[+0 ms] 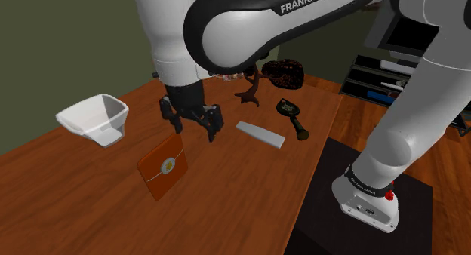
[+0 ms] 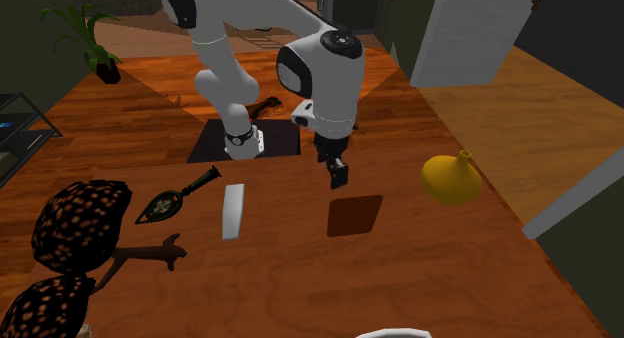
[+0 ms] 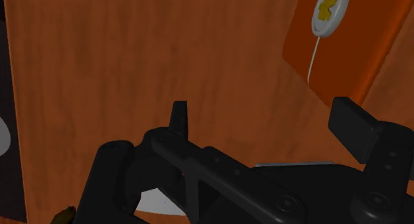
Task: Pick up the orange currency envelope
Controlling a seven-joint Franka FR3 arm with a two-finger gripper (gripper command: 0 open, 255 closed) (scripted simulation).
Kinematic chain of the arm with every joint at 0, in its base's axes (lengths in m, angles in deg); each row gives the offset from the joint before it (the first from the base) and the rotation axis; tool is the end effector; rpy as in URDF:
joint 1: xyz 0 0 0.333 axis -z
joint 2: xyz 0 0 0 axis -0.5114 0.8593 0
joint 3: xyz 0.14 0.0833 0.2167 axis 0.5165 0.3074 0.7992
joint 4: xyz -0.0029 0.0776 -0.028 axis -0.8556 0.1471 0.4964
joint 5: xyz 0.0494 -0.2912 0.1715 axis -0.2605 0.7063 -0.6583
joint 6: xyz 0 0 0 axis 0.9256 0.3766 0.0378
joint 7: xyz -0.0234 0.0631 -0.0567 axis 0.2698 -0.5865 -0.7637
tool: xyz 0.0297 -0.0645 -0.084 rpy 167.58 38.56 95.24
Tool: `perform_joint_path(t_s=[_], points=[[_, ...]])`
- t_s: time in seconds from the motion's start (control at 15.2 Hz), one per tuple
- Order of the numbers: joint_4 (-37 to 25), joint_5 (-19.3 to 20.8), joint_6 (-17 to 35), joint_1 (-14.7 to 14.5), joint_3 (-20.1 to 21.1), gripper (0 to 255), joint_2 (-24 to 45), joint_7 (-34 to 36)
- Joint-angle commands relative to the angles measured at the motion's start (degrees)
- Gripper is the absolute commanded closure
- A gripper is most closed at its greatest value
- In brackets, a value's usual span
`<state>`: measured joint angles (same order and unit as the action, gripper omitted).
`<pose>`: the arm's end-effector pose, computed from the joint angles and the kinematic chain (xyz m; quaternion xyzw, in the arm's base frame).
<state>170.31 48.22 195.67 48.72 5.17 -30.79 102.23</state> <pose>0.3923 0.3398 0.4504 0.8197 -0.5721 -0.0178 0.0219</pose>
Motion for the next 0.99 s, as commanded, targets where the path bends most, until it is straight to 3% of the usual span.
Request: perform_joint_path(t_s=[0.0, 0.2, 0.26, 0.86, 0.92], points=[[-5.3, 6.7, -0.8, -3.5, -0.8, 0, 8.0, 9.3], [-13.2, 12.7, -2.2, -10.7, -5.3, 0, 16.5, 18.3], [-14.5, 13.2, -2.4, -11.7, -6.1, 0, 17.6, 19.4], [-10.2, 14.7, 2.7, -11.9, -7.1, 0, 19.0, 20.3], [-10.4, 14.7, 2.6, -11.9, -7.2, 255, 19.1, 20.2]])
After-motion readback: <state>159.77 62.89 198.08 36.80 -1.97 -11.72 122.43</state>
